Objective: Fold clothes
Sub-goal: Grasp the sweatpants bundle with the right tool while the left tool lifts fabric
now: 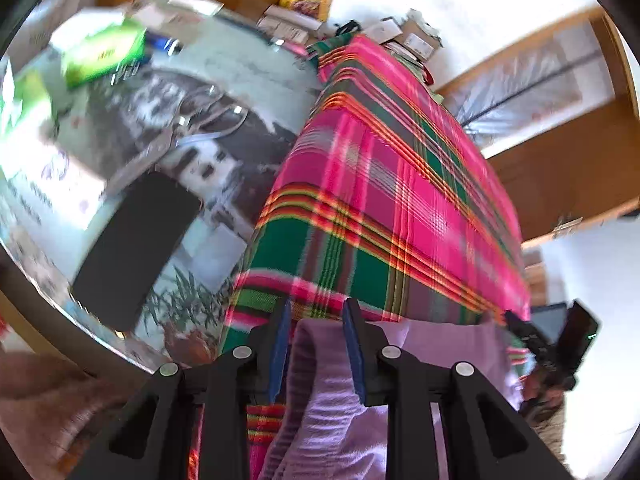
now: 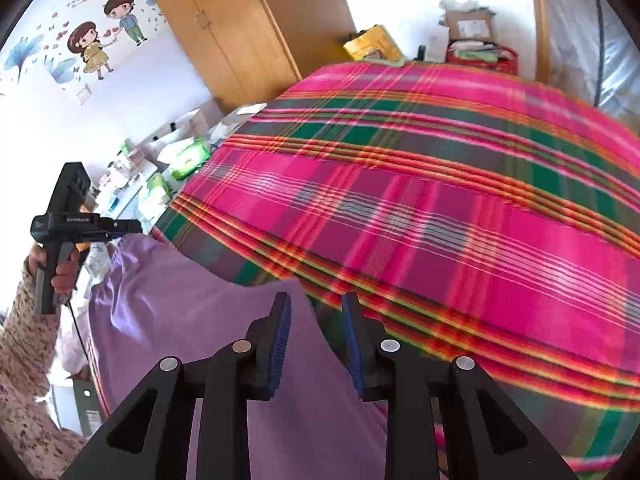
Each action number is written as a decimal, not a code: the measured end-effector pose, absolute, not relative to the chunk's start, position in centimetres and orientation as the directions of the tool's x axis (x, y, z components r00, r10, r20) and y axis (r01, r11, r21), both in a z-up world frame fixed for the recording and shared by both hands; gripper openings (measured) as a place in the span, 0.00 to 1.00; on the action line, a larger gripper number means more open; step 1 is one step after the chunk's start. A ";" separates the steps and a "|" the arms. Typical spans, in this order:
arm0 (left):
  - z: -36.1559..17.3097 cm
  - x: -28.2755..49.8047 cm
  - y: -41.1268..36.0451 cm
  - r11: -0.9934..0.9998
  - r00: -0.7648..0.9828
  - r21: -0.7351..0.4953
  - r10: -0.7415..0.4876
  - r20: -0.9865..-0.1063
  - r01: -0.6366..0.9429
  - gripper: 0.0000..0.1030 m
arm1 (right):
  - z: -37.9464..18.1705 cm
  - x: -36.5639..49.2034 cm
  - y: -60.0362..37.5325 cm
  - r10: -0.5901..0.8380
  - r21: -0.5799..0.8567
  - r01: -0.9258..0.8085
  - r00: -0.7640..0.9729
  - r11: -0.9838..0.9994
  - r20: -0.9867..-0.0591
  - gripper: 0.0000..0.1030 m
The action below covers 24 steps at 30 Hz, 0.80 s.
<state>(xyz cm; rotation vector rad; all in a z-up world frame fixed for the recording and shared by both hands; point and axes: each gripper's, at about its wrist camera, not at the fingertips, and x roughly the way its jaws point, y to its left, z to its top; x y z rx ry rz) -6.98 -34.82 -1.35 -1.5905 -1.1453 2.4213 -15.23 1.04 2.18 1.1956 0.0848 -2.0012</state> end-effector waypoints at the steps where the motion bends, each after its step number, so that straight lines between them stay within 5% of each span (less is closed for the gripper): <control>1: -1.5 -6.8 -35.1 -0.708 -0.481 -0.608 0.418 -0.771 0.358 0.27 | 1.9 -15.4 0.6 -0.593 0.328 0.652 -0.233 -0.684 -0.771 0.26; 9: -2.3 -7.2 -35.2 -0.655 -0.465 -0.673 0.504 -0.728 0.343 0.28 | 1.5 -15.5 -1.2 -0.614 0.373 0.663 -0.168 -0.650 -0.771 0.26; 21: -2.1 -7.1 -34.4 -0.689 -0.452 -0.638 0.474 -0.755 0.344 0.35 | -0.2 -15.9 -2.0 -0.620 0.430 0.633 -0.103 -0.644 -0.777 0.28; 24: -2.0 -7.2 -34.1 -0.703 -0.450 -0.623 0.460 -0.766 0.343 0.37 | -0.5 -15.8 -1.7 -0.619 0.430 0.619 -0.118 -0.657 -0.777 0.18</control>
